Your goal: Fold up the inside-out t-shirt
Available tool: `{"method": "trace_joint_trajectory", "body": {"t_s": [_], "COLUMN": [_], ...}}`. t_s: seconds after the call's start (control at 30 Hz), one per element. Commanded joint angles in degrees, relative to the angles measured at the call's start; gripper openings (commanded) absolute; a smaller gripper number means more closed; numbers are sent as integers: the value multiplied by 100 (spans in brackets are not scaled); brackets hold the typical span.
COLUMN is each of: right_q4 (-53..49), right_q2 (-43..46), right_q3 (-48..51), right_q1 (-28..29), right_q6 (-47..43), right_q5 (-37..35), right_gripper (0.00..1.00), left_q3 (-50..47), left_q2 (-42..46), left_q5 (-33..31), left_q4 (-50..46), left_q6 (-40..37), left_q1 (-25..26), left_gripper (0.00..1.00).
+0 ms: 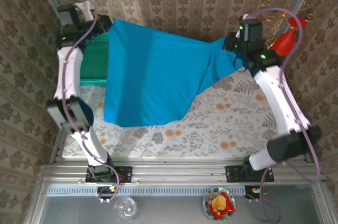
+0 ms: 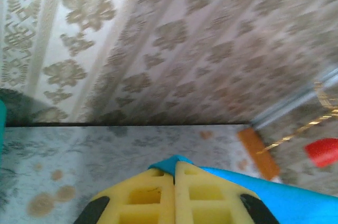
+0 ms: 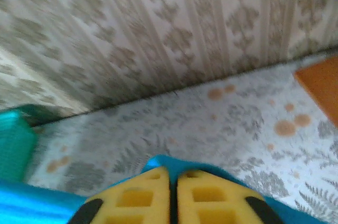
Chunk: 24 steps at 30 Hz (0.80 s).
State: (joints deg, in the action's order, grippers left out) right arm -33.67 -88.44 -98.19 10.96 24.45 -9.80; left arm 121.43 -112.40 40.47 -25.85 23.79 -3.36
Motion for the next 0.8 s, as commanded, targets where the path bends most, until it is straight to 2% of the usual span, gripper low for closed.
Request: {"method": "trace_joint_trajectory", "body": {"t_s": [0.0,0.07,0.13,0.27,0.5,0.6,0.77], "right_q4": [-491,-664,-643,-493,-180,88,265], "right_q2": [-444,-633,-612,-372,-226,-307,-459], "right_q3": [-455,-486,-260,476,1738,2250,2816], "right_q1": [-124,-124,-129,-128,-108,-83,30], "right_q6": [369,426,451,464,635,816,1005], "right_q5": [-241,-59,172,638,1566,1871,2016], "right_gripper": [36,41,42,44,41,39,38], "left_q3": [1339,2109,2351,1521,-1158,-1818,-2122], "left_q2": [-972,-1414,-1501,-986,272,471,222], "left_q5": [-424,-841,-1168,-1478,-2068,-2306,-3018], "left_q4": [-1513,-2222,-2564,-2495,-1713,-1549,-1744], "left_q6": [-667,-1020,-1294,-1577,-1772,-1781,-1841], "left_q1": [261,456,647,1063,2282,2912,4142], "left_gripper": [29,42,48,51,51,45,38]}}
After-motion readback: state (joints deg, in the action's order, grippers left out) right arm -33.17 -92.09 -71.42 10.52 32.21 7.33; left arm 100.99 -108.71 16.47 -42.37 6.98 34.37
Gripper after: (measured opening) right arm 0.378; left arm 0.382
